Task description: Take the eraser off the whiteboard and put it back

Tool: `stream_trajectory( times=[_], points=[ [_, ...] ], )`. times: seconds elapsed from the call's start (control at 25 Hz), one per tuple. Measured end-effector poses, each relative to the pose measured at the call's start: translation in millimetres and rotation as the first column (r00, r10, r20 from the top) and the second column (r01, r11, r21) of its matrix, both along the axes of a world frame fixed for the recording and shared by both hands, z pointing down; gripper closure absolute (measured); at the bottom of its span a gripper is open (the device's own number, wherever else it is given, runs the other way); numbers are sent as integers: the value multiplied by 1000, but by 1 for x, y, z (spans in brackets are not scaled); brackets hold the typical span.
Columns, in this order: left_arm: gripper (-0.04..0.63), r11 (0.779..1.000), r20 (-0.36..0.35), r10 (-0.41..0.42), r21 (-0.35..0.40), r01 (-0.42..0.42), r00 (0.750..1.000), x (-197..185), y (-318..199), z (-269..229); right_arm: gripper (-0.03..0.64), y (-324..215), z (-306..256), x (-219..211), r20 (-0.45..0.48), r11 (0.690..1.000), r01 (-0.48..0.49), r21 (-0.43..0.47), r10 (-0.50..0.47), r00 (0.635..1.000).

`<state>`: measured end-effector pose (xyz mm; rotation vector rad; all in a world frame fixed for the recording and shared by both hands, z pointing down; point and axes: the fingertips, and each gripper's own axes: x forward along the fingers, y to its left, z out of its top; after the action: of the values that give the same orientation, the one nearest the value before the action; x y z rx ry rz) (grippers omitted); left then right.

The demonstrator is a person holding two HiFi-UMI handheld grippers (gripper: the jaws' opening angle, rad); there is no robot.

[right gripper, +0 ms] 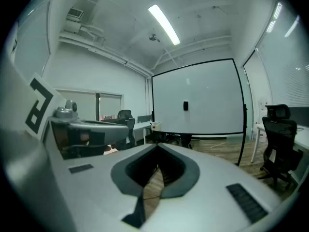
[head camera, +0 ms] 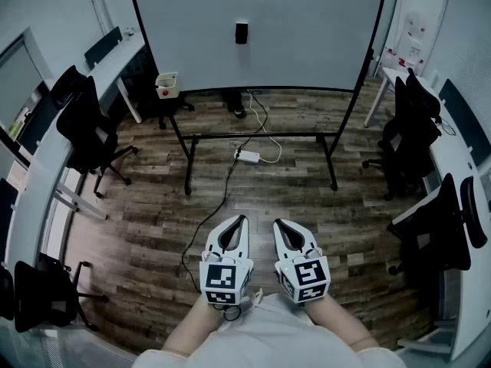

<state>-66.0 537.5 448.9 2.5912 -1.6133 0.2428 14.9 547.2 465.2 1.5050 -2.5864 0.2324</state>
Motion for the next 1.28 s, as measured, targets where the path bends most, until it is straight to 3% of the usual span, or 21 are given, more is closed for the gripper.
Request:
stream_trajectory(
  times=[0.48,1.0,1.28],
  points=[
    [577,1000,-21,2,-10,-2,1000,-22,-5,1,589,-6,5,-15,54,999,-37,-35,38,998],
    [577,999,-38,-10,-35,9,999,-79,-15,18,589,-15,22,-57,38,996,-67,-65,70,997],
    [577,997,-52,-59,-46,57,997,-94,-42,26,589,-45,28,-65,22,997,-44,-64,45,999]
  ],
)
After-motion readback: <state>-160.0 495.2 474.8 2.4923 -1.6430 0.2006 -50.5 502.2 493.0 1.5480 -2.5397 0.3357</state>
